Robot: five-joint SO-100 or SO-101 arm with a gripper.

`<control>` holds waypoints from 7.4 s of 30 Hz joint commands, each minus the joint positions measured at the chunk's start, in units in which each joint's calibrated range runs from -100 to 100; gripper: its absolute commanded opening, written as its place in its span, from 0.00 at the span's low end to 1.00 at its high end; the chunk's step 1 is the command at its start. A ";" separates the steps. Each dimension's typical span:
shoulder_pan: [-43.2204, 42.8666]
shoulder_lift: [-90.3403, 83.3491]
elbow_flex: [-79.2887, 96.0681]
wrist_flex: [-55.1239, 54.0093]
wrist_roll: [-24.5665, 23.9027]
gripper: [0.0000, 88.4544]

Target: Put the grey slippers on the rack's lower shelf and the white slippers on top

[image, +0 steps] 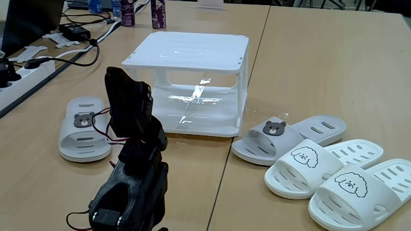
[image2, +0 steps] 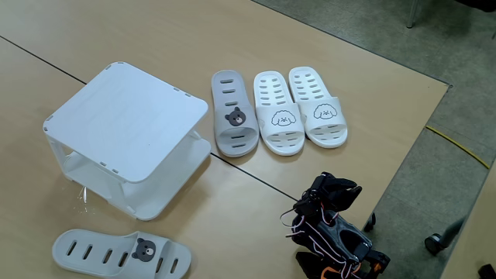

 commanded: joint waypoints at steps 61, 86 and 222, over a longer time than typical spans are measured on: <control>-35.94 114.87 -30.41 32.36 0.37 0.21; -36.51 130.61 -63.33 42.71 0.37 0.29; -15.54 114.71 -70.55 67.56 0.37 0.38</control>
